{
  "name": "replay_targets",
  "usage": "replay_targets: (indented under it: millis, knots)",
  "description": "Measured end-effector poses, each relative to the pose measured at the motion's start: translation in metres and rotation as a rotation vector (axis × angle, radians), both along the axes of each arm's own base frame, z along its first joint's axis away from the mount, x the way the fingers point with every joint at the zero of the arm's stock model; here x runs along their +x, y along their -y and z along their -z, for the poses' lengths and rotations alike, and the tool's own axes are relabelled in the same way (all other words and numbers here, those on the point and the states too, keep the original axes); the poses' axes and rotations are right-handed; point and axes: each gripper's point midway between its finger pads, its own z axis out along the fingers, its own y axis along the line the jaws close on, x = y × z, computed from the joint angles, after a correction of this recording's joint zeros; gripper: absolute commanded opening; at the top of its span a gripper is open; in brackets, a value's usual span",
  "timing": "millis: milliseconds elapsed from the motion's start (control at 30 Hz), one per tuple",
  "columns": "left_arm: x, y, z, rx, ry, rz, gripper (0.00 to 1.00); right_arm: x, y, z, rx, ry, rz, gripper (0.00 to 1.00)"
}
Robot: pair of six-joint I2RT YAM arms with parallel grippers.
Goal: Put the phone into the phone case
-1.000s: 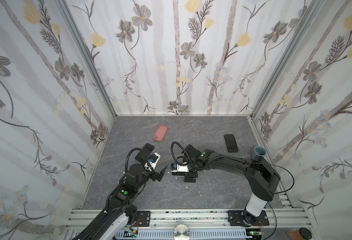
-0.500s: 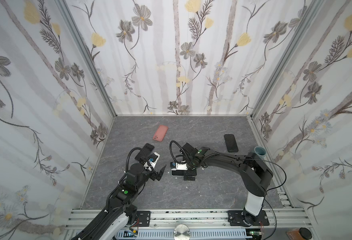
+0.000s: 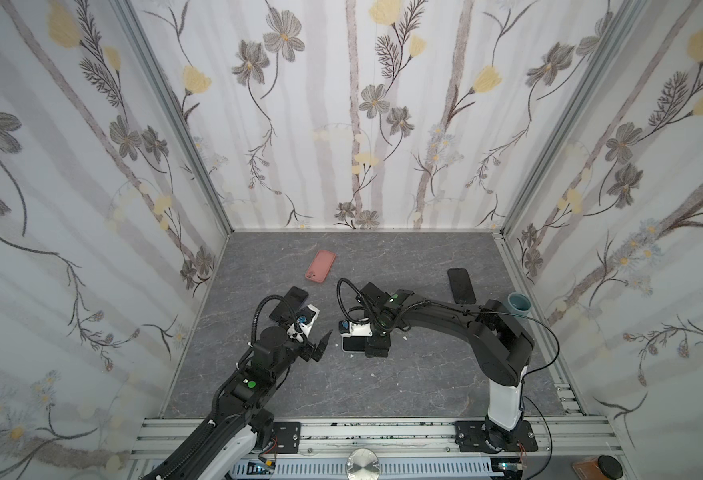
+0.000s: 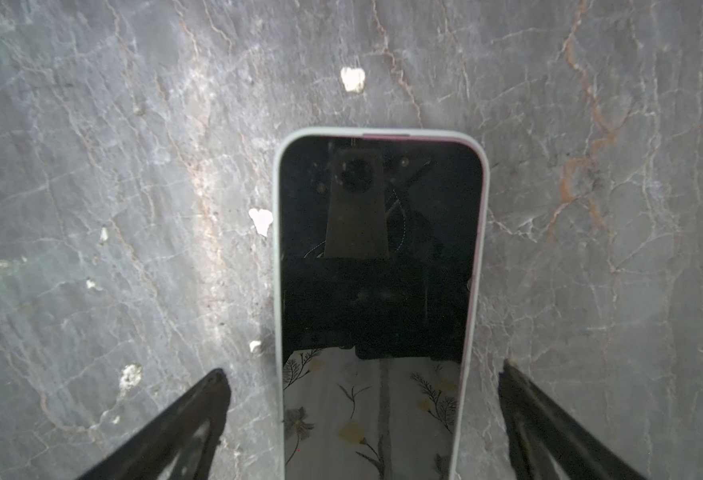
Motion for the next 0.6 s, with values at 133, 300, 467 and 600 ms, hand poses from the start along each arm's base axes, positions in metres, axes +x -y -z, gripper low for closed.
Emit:
replay_targets:
  millis: [133,300,467,600]
  knots:
    - [0.0,0.0,0.0,-0.001,0.0,0.003,1.0,0.001,0.002,0.005,-0.021,-0.018,0.006,0.96]
    - [0.0,0.0,0.001,0.0,-0.001,0.003,1.0,0.005,-0.002,0.0,-0.012,-0.02,0.007,0.94]
    - [0.001,0.001,0.005,-0.005,-0.032,-0.004,0.98,0.009,-0.003,-0.007,0.016,-0.035,0.066,0.91]
    - [0.005,0.009,0.0,-0.068,-0.106,-0.009,0.84,0.026,0.007,-0.026,0.082,-0.067,0.227,0.89]
